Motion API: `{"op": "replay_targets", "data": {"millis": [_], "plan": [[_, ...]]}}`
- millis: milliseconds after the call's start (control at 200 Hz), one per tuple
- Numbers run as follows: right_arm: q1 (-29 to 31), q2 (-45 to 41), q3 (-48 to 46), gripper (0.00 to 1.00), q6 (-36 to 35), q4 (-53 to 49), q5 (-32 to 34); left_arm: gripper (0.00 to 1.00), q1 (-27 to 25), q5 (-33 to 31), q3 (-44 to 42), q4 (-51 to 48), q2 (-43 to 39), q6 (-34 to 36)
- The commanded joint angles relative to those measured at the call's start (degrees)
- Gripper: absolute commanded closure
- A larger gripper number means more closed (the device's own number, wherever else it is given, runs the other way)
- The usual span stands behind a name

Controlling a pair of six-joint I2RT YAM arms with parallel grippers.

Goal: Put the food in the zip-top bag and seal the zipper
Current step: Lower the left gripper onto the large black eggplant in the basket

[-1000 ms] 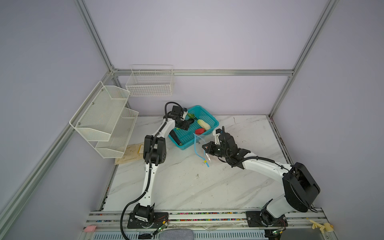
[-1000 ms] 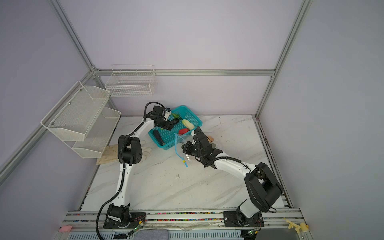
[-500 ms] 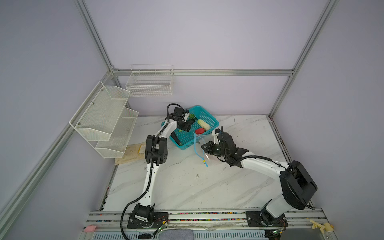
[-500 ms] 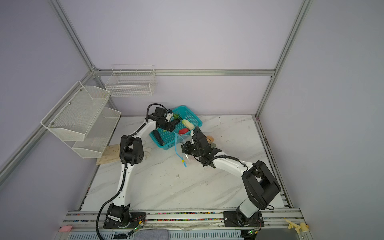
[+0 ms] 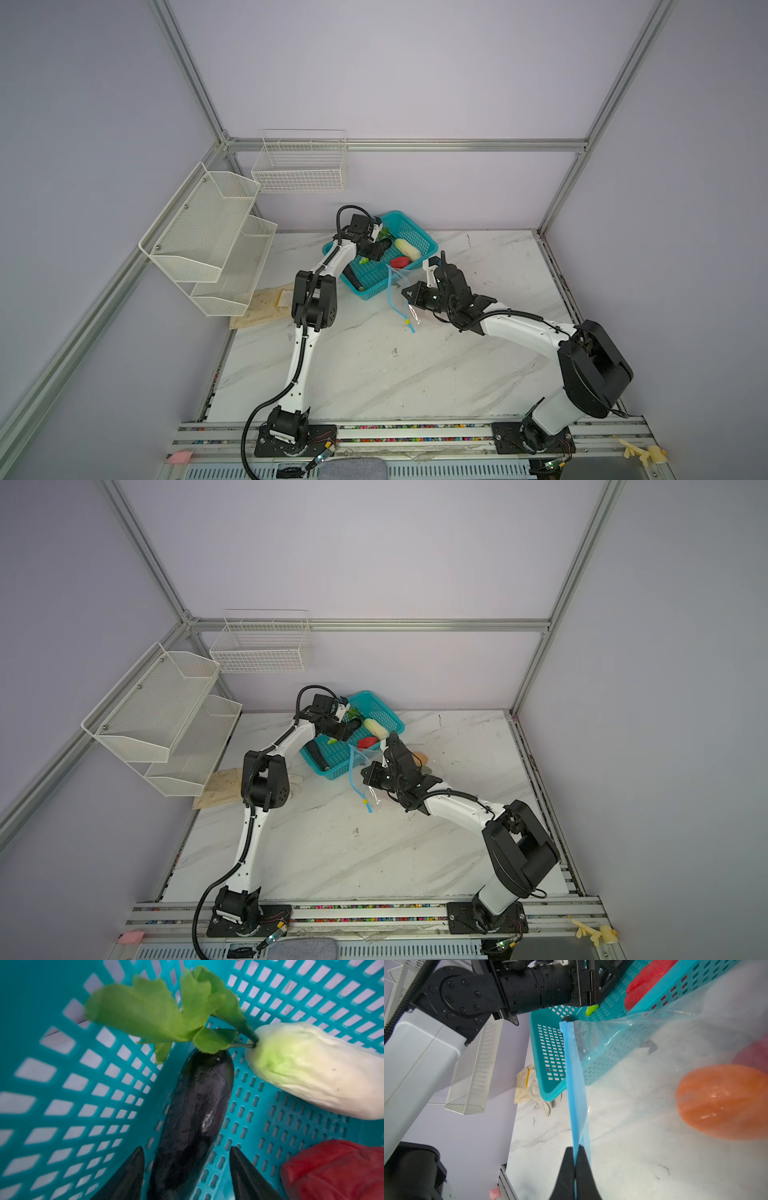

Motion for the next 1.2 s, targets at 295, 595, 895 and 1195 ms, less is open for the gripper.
{"op": "replay_targets", "data": {"millis": [295,595,895,1195], "plan": [[-0.4,0.1,1.6,1.00,0.3,1.5,0.7,0.47,-0.7,0.5,1.5,1.5,-0.2,0.1],[-0.3,-0.1,1.3,1.00,-0.4,1.9,0.4,0.53,-1.2,-1.8,-8.5,3.3,-8.3,1.3],[-0.4,-1.1,1.3,1.00,-1.0,2.0,0.8,0.56,-1.3,-4.2,-18.4,5.7,-17.0,2.1],[-0.4,-0.9,1.7,1.00,-1.4,2.5,0.1,0.53,-1.3,-4.0,-20.0,5.2,-19.0,3.5]]}}
